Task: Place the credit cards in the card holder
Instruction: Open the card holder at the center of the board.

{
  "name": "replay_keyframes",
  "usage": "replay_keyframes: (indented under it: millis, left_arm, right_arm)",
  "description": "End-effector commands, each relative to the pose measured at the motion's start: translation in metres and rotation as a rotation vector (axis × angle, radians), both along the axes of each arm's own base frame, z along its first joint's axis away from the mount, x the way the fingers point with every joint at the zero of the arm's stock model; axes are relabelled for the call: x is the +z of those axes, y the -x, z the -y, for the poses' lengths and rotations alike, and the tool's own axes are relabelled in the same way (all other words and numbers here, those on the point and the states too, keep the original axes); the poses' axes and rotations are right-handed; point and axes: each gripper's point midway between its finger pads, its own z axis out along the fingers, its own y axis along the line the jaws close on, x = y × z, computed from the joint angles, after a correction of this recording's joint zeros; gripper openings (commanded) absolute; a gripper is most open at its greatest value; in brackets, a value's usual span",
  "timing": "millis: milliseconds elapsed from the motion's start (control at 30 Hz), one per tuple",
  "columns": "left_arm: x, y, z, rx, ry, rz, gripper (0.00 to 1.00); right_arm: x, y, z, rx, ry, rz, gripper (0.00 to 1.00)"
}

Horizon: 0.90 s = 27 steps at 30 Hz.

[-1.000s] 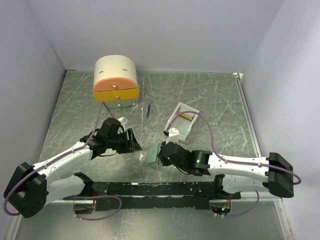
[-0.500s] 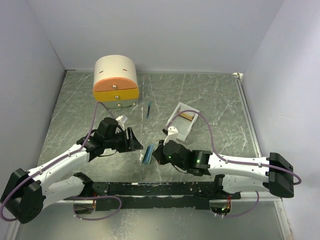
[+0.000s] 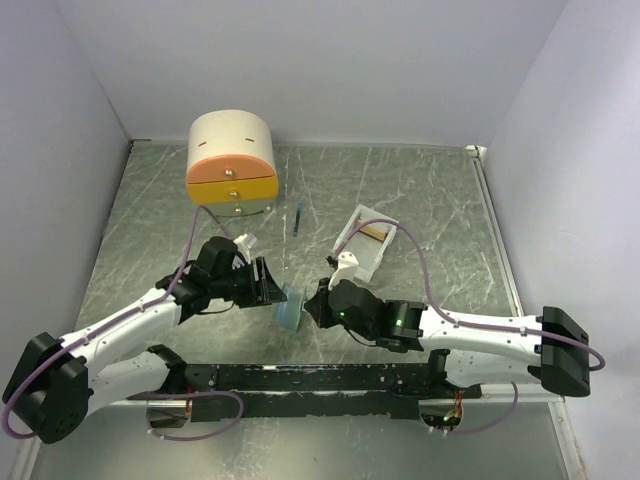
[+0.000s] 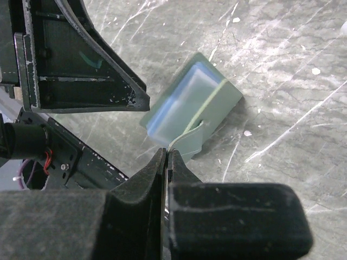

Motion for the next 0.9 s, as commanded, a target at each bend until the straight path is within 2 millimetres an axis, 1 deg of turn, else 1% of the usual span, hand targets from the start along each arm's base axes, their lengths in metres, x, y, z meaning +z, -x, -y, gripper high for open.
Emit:
replay_keyframes:
  millis: [0,67,300,400,500,600,667,767,867]
  left_arm:
    - [-0.005,-0.001,0.0,-0.004,-0.015,0.0,0.65]
    - [-0.011,0.001,-0.002,-0.006,-0.033,-0.015,0.65]
    - [-0.021,-0.002,-0.012,0.022,-0.104,-0.024,0.6]
    - [-0.023,-0.002,-0.013,0.023,-0.113,-0.027,0.59]
    - [-0.029,-0.001,-0.015,0.028,-0.127,-0.038,0.56]
    - [-0.033,0.001,-0.015,0.024,-0.123,-0.048,0.5]
    - [-0.034,0.001,-0.014,0.024,-0.122,-0.051,0.45]
    - [-0.034,0.0,-0.013,0.022,-0.118,-0.053,0.42]
    - [-0.032,-0.001,-0.008,0.009,-0.098,-0.054,0.36]
  right_arm:
    - [0.001,-0.009,0.003,-0.047,0.027,0.017,0.0]
    - [-0.008,-0.011,0.015,-0.091,0.08,0.003,0.0]
    - [-0.043,-0.007,0.071,-0.226,0.237,-0.051,0.0]
    - [-0.054,-0.002,0.085,-0.263,0.259,-0.081,0.0]
    - [-0.057,0.001,0.088,-0.256,0.241,-0.087,0.0]
    - [-0.056,0.002,0.088,-0.25,0.213,-0.084,0.0]
    - [-0.055,0.001,0.088,-0.253,0.206,-0.082,0.0]
    - [-0.056,0.001,0.088,-0.253,0.214,-0.082,0.0]
    - [-0.058,0.001,0.087,-0.249,0.219,-0.083,0.0]
